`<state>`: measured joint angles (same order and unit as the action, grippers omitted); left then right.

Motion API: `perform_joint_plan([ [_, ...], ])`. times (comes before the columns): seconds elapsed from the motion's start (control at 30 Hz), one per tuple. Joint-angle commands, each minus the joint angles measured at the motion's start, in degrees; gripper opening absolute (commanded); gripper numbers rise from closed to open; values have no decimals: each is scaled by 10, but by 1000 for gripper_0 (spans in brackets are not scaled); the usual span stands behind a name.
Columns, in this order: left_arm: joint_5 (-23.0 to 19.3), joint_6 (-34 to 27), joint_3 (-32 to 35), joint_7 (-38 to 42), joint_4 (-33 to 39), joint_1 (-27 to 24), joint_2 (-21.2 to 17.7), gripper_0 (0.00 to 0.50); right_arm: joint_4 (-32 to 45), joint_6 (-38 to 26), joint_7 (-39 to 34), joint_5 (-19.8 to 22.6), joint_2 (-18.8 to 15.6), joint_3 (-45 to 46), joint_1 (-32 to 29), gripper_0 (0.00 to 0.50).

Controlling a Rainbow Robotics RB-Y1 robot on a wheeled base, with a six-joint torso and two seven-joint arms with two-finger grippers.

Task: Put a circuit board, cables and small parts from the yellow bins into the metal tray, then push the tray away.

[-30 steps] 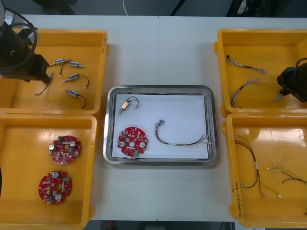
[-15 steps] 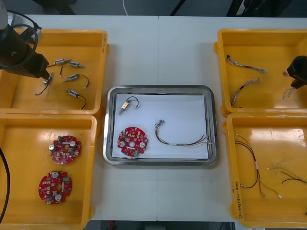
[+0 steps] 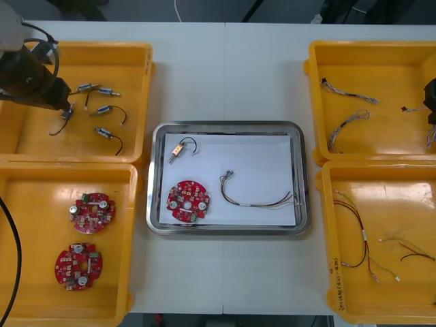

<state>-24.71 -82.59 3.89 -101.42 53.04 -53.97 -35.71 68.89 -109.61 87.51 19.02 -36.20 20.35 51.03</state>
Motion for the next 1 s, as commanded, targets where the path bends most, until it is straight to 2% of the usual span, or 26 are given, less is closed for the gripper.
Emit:
perform_joint_plan([
  [0.03, 12, 28, -10, -58, -15, -32, 5, 500, 79, -4, 9, 15, -29, -6, 23, 0],
  [0.17, 14, 38, -20, -55, -22, -32, 10, 500, 128, -4, 17, 25, -27, -10, 23, 0],
  [0.3, 9, 37, -23, -51, -22, -32, 14, 500, 169, -4, 18, 52, -26, -17, 19, 0],
  [0.67, 14, 40, -39, -41, -29, -31, 28, 500, 349, -4, 13, 155, -27, -73, -52, 0],
  [1.0, 11, 74, -39, -46, -58, -30, 30, 500, 439, -4, 18, 237, -40, -159, -58, 0],
])
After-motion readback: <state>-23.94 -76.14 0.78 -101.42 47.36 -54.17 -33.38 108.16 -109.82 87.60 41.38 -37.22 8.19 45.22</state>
